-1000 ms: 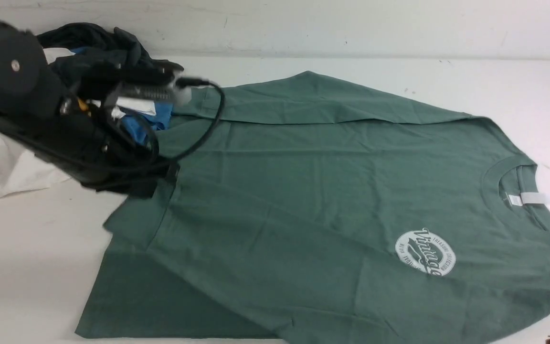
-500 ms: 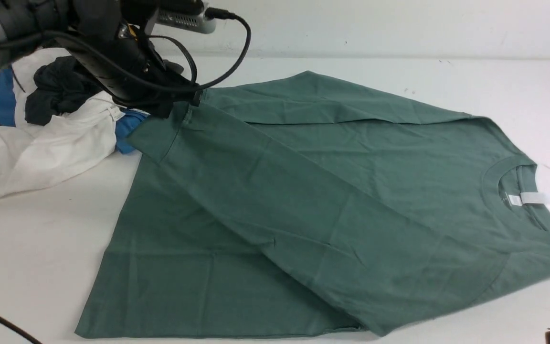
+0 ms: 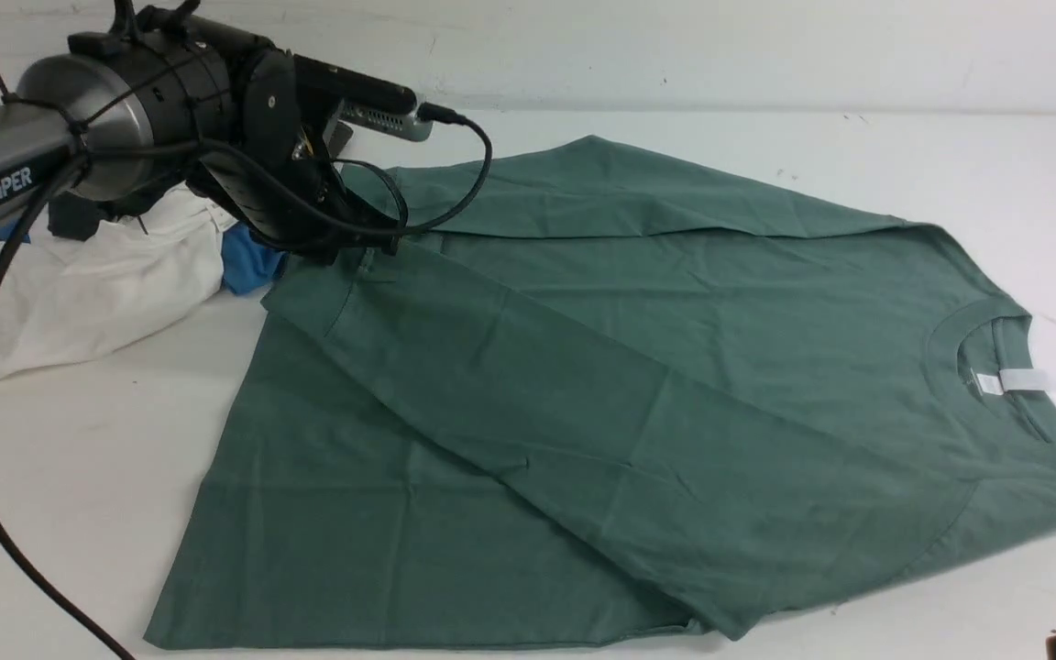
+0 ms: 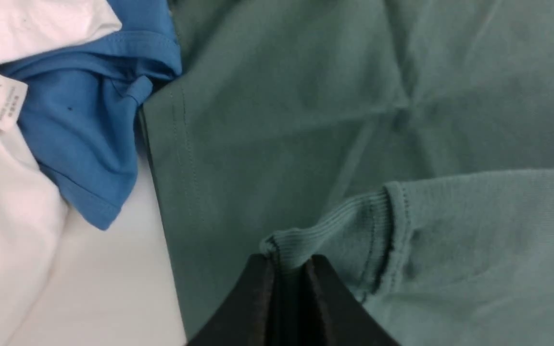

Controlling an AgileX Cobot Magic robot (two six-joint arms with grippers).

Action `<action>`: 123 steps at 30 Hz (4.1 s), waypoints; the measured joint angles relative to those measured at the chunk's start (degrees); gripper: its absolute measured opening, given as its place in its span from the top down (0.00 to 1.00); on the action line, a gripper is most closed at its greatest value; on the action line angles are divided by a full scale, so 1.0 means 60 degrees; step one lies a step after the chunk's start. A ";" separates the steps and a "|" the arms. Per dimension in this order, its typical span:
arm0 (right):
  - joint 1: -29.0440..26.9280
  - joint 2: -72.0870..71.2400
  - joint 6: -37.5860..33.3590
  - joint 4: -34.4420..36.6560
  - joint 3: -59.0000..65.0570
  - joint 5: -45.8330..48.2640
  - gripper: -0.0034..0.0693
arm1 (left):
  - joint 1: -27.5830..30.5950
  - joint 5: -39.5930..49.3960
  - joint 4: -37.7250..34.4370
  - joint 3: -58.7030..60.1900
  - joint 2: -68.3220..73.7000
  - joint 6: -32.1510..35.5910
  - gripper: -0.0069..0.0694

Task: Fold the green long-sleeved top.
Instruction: Use the left arm to drag and place the cuff at the centered position on the left edge of the fabric, then use the left arm to clamp the cuff farthest from it

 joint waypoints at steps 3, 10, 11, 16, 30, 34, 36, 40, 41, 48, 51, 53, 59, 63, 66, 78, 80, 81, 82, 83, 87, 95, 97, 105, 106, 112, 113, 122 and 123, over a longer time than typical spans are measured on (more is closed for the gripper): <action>0.0000 0.0000 0.0000 0.0000 0.0000 0.0000 0.97 | 0.0000 -0.0145 0.0412 -0.0011 0.0125 -0.0080 0.83; 0.0000 0.0000 0.0000 -0.0009 0.0000 -0.0039 0.97 | 0.0000 -0.0143 0.1004 -0.0039 0.0193 -0.0149 0.56; 0.0000 0.0000 0.0000 -0.0009 -0.0025 -0.0048 0.97 | 0.0000 -0.0115 0.1034 -0.0051 0.0183 -0.0149 0.53; 0.0000 0.0464 -0.0038 -0.0009 -0.0839 0.0170 0.97 | 0.0000 0.0413 0.0787 -0.0201 -0.0058 -0.0184 0.43; 0.3529 0.5629 0.1003 -0.1987 -0.3002 -0.1364 0.97 | -0.0017 0.3482 -0.2066 0.1828 -0.2496 0.1092 0.91; 0.4096 0.7028 0.1353 -0.2314 -0.3854 -0.1950 0.97 | -0.0017 0.2791 -0.2496 0.3688 -0.3463 0.1115 0.91; 0.4251 0.7653 0.1390 -0.2394 -0.4227 -0.1980 0.97 | -0.0017 0.2529 -0.2743 0.4445 -0.3769 0.1115 0.91; 0.4419 0.9075 0.1418 -0.2756 -0.5269 -0.1942 0.97 | -0.0017 0.1790 -0.3081 0.6121 -0.4483 0.1123 0.91; 0.4419 0.9397 0.1439 -0.2864 -0.5446 -0.1942 0.97 | -0.0017 0.1660 -0.3118 0.6488 -0.4713 0.1123 0.91; 0.4419 1.0884 0.1654 -0.3524 -0.6114 -0.1876 0.97 | -0.0017 0.1635 -0.3336 0.7810 -0.6379 0.1123 0.91; 0.4419 1.1375 0.1805 -0.3484 -0.6112 -0.1779 0.97 | -0.0017 0.1480 -0.3622 0.8170 -0.7334 0.1123 0.91; 0.4419 1.1516 0.1907 -0.3484 -0.6112 -0.1771 0.97 | -0.0017 0.1375 -0.3781 0.8281 -0.7752 0.1123 0.91; 0.4419 1.1630 0.1958 -0.3554 -0.6156 -0.1272 0.97 | -0.0017 0.1770 -0.3976 0.8665 -0.8814 0.1134 0.91; 0.4471 1.1587 0.1958 -0.3874 -0.5749 -0.1166 0.97 | -0.0017 0.2041 -0.3989 0.8885 -0.9618 0.1152 0.91; 0.4470 1.1251 0.1969 -0.3909 -0.4960 -0.1695 0.97 | -0.0017 0.2032 -0.4036 0.8888 -1.0210 0.1152 0.91; 0.4470 1.0086 0.2315 -0.3833 -0.2904 -0.2771 0.97 | -0.0017 0.2012 -0.4116 0.8888 -1.0859 0.1152 0.91; 0.4470 0.9857 0.2364 -0.3833 -0.2580 -0.2771 0.97 | -0.0017 0.2012 -0.4116 0.8888 -1.0859 0.1152 0.91; 0.4470 0.9651 0.2450 -0.3833 -0.2348 -0.2771 0.97 | -0.0017 0.2012 -0.4116 0.8888 -1.0859 0.1152 0.91; 0.4470 0.9466 0.2556 -0.3833 -0.2106 -0.2759 0.97 | -0.0017 0.2012 -0.4116 0.8888 -1.0859 0.1152 0.91; 0.4470 0.9427 0.2585 -0.3833 -0.2007 -0.2751 0.97 | -0.0017 0.2012 -0.4116 0.8888 -1.0859 0.1152 0.91; 0.4470 0.8619 0.2968 -0.3833 -0.1126 -0.2158 0.97 | -0.0017 0.2012 -0.4116 0.8888 -1.0783 0.0832 0.91; 0.4470 0.6474 0.3433 -0.3953 0.0403 -0.0755 0.97 | -0.0017 0.1360 -0.4127 0.8159 -0.8846 -0.0342 0.91; 0.4470 0.5928 0.3605 -0.4010 0.0367 -0.0880 0.97 | -0.0017 0.1310 -0.4128 0.7681 -0.8113 -0.0365 0.91; 0.4470 0.4256 0.3701 -0.3622 -0.0137 -0.0268 0.97 | -0.0017 0.1067 -0.4074 0.4876 -0.5097 -0.0140 0.91; 0.4470 0.4020 0.3701 -0.3552 -0.0159 -0.0225 0.97 | -0.0017 0.1058 -0.4053 0.4509 -0.4755 -0.0140 0.91; 0.4470 0.2879 0.3701 -0.3505 -0.0159 -0.0081 0.97 | -0.0017 0.1125 -0.3635 0.1837 -0.2084 -0.0130 0.85; 0.4470 0.2754 0.3710 -0.3505 -0.0159 -0.0081 0.97 | -0.0017 0.1160 -0.3549 0.1501 -0.1651 -0.0130 0.82; 0.4470 0.2486 0.3962 -0.3505 -0.0159 -0.0081 0.97 | -0.0017 0.0794 -0.2419 -0.0994 0.0865 -0.0160 0.48; 0.4470 0.2486 0.4029 -0.3514 -0.0159 -0.0081 0.97 | -0.0017 0.0533 -0.2339 -0.1318 0.1325 -0.0227 0.44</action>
